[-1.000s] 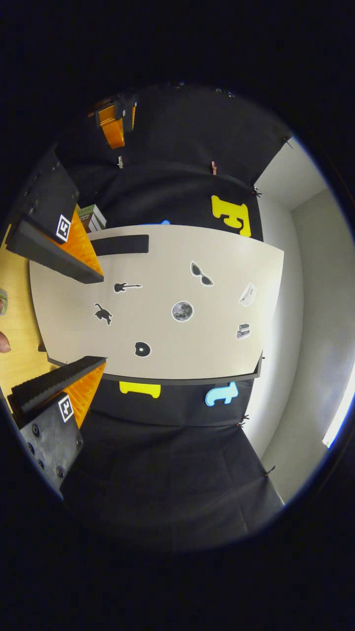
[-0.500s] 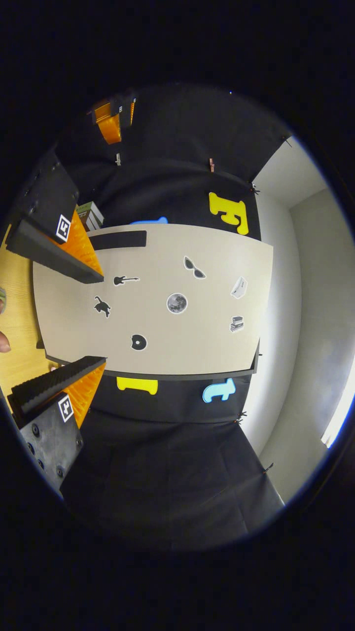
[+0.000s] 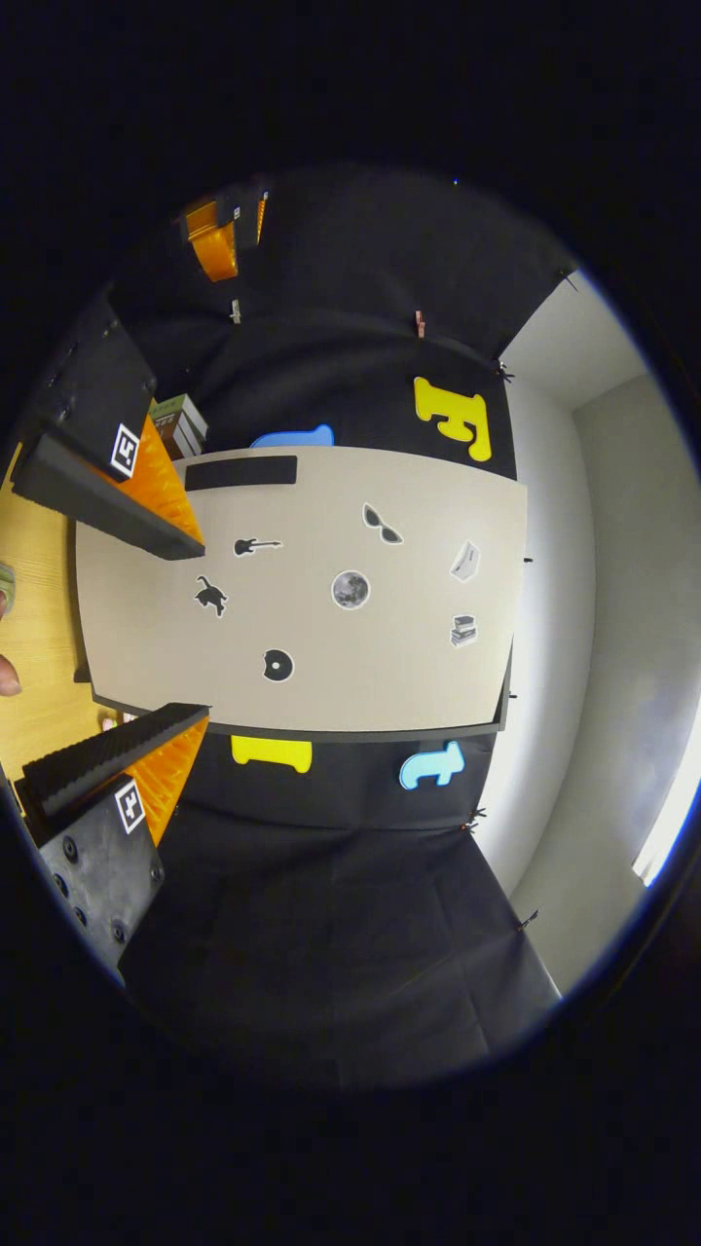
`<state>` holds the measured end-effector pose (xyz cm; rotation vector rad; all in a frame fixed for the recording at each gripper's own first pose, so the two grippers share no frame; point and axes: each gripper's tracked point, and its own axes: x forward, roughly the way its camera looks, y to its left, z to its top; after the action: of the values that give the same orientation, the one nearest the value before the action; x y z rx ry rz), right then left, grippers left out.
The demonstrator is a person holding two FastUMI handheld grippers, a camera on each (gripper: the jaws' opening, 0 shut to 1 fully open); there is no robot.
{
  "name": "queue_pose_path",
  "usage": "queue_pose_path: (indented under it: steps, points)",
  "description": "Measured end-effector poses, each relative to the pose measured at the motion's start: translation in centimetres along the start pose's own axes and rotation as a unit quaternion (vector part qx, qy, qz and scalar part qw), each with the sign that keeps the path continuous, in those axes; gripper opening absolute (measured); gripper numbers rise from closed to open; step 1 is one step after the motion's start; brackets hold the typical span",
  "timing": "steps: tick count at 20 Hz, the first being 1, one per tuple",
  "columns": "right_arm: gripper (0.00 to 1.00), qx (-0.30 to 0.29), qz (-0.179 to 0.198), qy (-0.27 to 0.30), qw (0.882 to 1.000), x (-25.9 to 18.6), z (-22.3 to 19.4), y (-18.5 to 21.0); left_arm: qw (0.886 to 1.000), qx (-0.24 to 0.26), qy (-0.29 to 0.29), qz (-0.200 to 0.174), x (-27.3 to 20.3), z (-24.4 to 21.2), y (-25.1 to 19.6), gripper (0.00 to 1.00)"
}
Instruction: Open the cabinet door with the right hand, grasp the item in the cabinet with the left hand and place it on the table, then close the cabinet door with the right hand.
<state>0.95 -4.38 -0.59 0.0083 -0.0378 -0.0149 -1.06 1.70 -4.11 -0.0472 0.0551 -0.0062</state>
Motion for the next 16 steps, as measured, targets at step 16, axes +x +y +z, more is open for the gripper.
queue_pose_path:
  steps: [16]
  points:
    - [0.96,-0.003,0.003,-0.001,1.0,-0.65,0.27,0.19,1.0,0.003,-0.006,-0.002,-0.66,0.59,-0.2,0.95]
